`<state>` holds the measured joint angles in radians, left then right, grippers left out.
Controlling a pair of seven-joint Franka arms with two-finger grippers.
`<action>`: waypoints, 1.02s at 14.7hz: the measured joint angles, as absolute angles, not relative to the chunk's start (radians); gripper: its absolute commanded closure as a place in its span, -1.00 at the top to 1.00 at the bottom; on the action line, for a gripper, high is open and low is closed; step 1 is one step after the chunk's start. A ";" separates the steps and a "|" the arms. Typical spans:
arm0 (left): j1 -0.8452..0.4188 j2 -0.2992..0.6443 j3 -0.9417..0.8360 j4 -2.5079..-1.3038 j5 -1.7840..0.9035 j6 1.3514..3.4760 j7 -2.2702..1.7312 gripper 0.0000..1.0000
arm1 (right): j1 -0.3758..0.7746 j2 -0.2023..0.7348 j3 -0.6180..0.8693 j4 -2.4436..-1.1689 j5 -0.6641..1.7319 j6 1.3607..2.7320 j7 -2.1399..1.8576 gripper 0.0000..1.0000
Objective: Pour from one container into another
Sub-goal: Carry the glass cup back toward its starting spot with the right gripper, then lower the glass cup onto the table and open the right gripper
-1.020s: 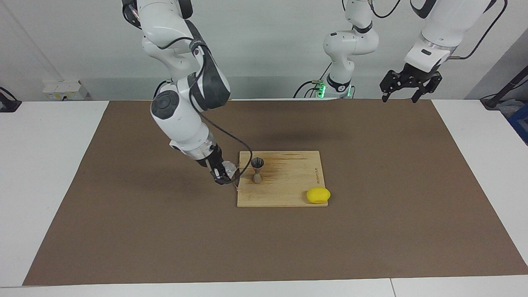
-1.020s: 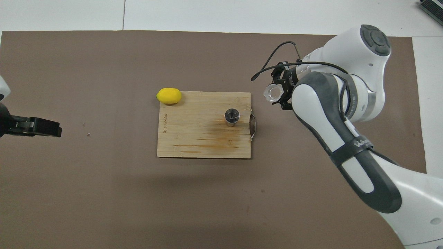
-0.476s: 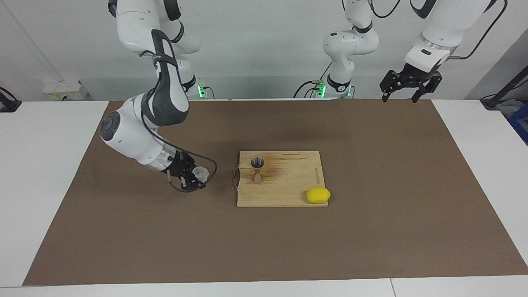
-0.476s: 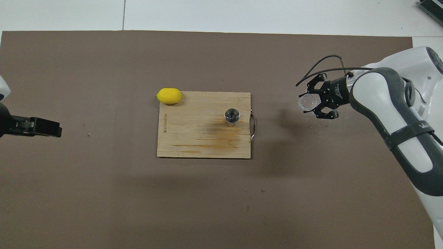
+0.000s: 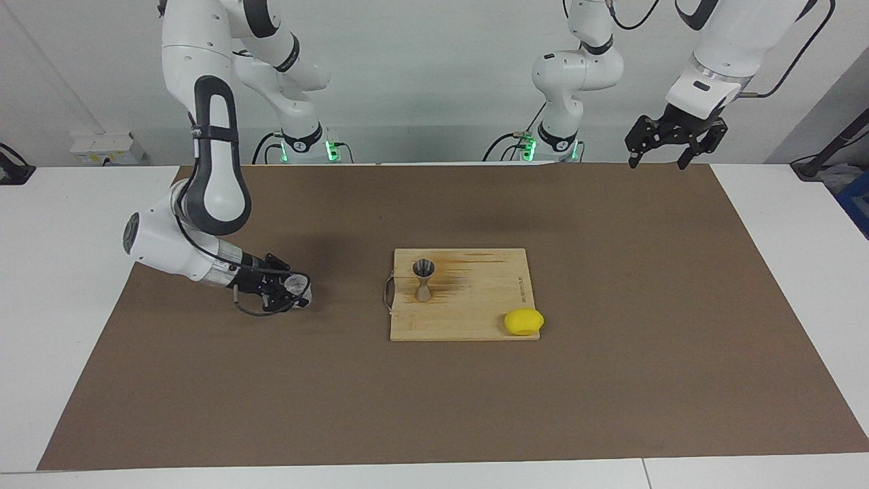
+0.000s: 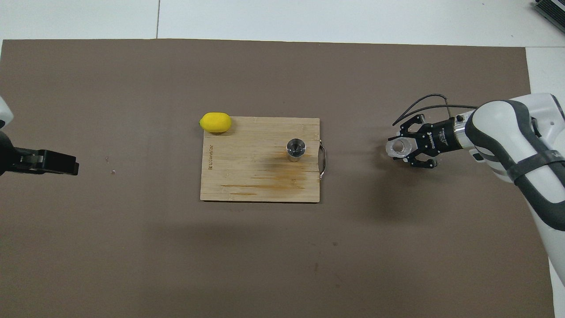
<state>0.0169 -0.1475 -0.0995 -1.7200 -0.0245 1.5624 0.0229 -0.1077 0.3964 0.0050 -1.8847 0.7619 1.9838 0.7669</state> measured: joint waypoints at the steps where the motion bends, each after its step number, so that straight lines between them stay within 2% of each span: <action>1: 0.017 -0.148 -0.099 -1.720 -0.024 1.562 0.023 1.00 | -0.120 0.399 0.005 -1.894 0.779 1.979 0.754 -0.83; 4: 0.017 -0.148 -0.099 -1.720 -0.024 1.562 0.023 1.00 | -0.138 0.401 0.005 -1.928 0.838 1.974 0.729 -0.65; 5: 0.017 -0.148 -0.099 -1.720 -0.024 1.562 0.023 1.00 | -0.138 0.401 0.005 -1.939 0.849 1.974 0.722 -0.49; 7: 0.017 -0.148 -0.099 -1.720 -0.024 1.562 0.023 1.00 | -0.143 0.402 0.005 -1.954 0.870 1.978 0.712 0.08; 8: 0.017 -0.148 -0.099 -1.720 -0.024 1.562 0.023 1.00 | -0.147 0.403 0.005 -1.962 0.879 1.984 0.709 0.59; 9: 0.017 -0.148 -0.099 -1.720 -0.024 1.562 0.023 1.00 | -0.152 0.404 0.005 -1.968 0.881 1.988 0.705 0.85; 15: 0.017 -0.148 -0.099 -1.720 -0.024 1.562 0.023 1.00 | -0.151 0.404 0.007 -1.977 0.882 1.991 0.703 0.94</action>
<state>0.0169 -0.1475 -0.0995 -1.7200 -0.0245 1.5624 0.0229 -0.1514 0.4039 0.0072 -1.9766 0.8817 1.9912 0.7033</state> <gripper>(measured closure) 0.000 0.044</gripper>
